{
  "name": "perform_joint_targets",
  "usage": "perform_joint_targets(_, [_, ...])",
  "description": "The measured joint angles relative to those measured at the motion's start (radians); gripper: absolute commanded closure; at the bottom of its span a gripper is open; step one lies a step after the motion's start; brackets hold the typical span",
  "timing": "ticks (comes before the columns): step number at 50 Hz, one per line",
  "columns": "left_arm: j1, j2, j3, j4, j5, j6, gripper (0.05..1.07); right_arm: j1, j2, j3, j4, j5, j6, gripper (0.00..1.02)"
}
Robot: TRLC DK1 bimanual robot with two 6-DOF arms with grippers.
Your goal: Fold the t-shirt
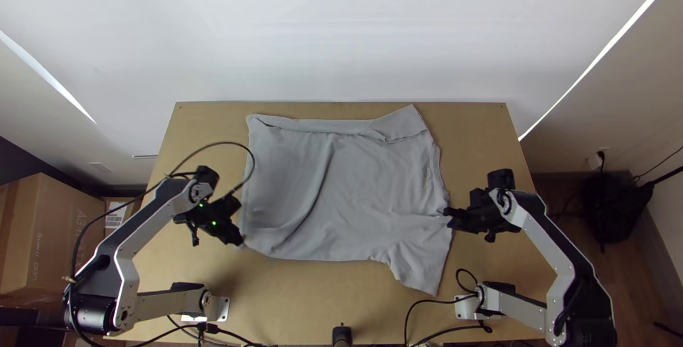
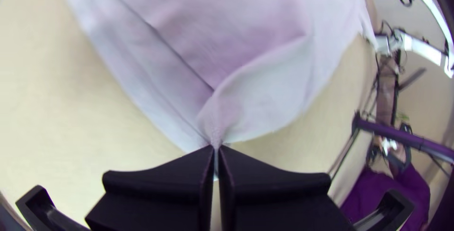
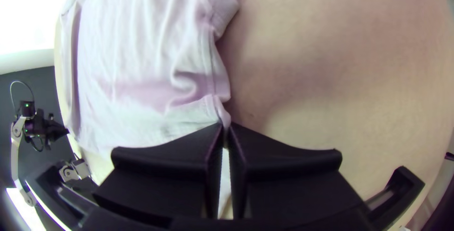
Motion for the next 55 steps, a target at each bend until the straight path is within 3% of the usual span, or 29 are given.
perform_joint_targets(12, [0.068,-0.257,0.010,0.326,0.001,-0.117,1.05,-0.060,-0.148,0.036,0.042,-0.015,-0.001,1.00])
perform_joint_targets(22, [0.080,-0.288,0.094,0.422,-0.002,-0.301,1.05,0.010,-0.200,0.229,0.144,-0.027,0.034,1.00])
perform_joint_targets(35, [0.116,-0.195,0.448,0.500,-0.074,-0.484,1.05,0.061,-0.017,0.620,0.175,-0.034,0.102,1.00])
perform_joint_targets(55, [0.166,0.033,0.926,0.586,-0.154,-0.542,1.05,0.088,0.335,1.182,0.175,-0.042,0.132,1.00])
